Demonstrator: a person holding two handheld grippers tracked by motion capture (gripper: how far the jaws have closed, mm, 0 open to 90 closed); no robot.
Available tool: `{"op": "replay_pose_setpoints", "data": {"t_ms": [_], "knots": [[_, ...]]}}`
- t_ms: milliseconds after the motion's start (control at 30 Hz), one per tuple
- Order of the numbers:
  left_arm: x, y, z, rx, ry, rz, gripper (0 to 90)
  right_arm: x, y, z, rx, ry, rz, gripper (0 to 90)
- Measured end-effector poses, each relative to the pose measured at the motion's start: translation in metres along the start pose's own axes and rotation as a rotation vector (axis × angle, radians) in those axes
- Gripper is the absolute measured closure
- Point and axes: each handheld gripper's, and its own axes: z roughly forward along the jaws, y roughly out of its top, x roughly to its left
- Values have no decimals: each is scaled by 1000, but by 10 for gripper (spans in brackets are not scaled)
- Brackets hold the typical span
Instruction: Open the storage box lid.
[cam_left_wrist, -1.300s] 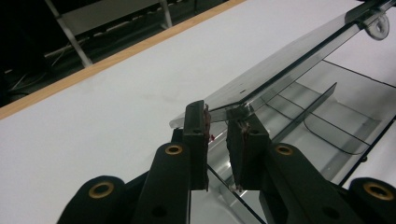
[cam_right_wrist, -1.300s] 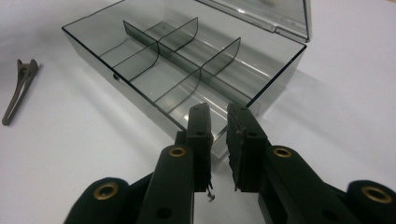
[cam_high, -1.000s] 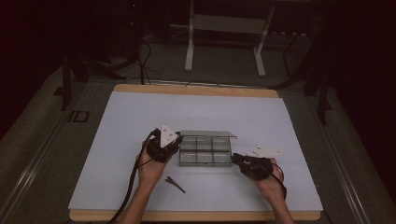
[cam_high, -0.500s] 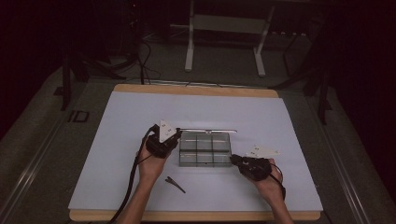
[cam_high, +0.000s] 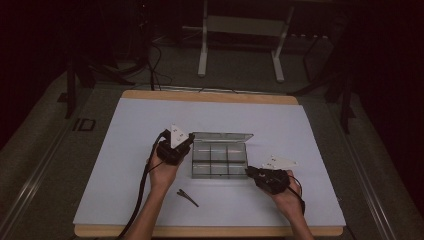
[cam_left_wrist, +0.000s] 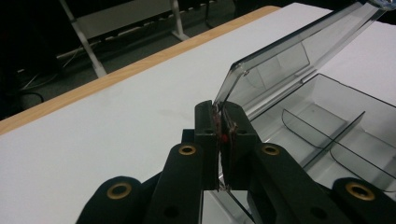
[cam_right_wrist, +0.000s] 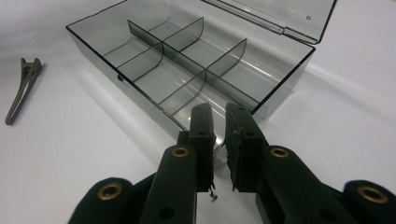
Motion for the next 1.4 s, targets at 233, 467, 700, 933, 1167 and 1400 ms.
{"op": "replay_pose_setpoints", "data": {"t_ms": [233, 467, 700, 933, 1167, 1400], "knots": [[4, 0, 7, -5, -15, -21, 836, 0, 0, 0, 3, 0, 1, 813], [6, -2, 14, -12, -24, -30, 806, -1, 0, 0, 2, 0, 0, 812], [7, -5, 21, -14, -25, -21, 771, -1, -1, 0, 4, 2, -2, 811], [8, -6, 27, -27, -20, -26, 750, -1, -1, 0, 4, 1, -2, 810], [10, -7, 30, -34, -27, -25, 748, -1, -1, 0, 3, 1, -2, 809], [12, -9, 35, -36, -33, -17, 735, -1, -1, 1, 2, 0, -2, 808]]}}
